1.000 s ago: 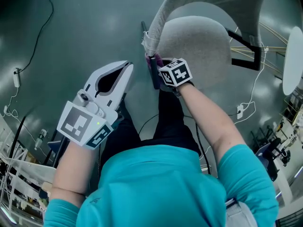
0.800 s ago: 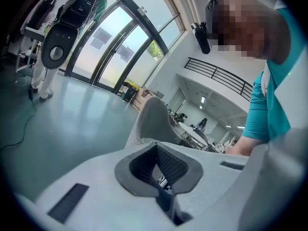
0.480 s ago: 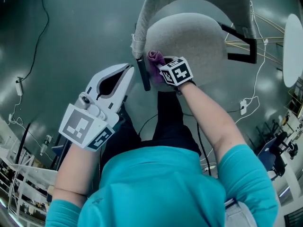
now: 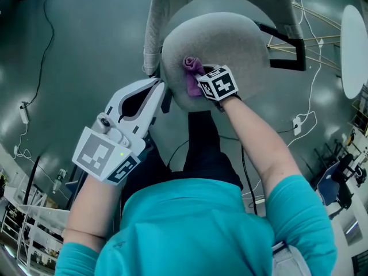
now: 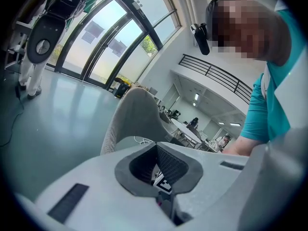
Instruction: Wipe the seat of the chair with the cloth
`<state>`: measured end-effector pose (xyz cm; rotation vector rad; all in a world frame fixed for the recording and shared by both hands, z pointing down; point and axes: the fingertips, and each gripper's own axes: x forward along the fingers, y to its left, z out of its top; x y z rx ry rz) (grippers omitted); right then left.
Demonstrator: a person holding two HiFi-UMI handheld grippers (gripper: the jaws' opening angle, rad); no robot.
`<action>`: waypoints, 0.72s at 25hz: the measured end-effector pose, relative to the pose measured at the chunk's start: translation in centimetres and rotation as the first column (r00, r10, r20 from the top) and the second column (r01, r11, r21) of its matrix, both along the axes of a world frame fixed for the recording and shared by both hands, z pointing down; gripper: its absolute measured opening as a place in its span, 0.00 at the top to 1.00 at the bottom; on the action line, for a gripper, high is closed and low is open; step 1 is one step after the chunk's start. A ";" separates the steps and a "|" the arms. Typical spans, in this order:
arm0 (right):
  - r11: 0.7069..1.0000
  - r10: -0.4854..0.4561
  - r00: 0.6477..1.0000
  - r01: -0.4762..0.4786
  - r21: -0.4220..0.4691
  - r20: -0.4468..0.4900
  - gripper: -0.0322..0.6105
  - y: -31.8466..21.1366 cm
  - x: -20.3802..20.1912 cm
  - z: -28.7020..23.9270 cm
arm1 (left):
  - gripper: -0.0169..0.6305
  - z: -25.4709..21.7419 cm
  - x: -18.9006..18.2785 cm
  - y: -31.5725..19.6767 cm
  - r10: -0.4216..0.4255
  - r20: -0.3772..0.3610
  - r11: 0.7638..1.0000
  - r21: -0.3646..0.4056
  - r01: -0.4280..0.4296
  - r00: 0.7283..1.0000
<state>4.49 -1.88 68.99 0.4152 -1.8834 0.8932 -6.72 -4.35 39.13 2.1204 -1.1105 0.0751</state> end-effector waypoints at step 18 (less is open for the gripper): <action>0.996 0.047 0.997 -0.042 0.074 -0.065 0.86 -4.9 8.3 0.0 | 0.97 -0.2 6.0 -2.1 0.094 0.000 0.996 0.002 -0.094 0.996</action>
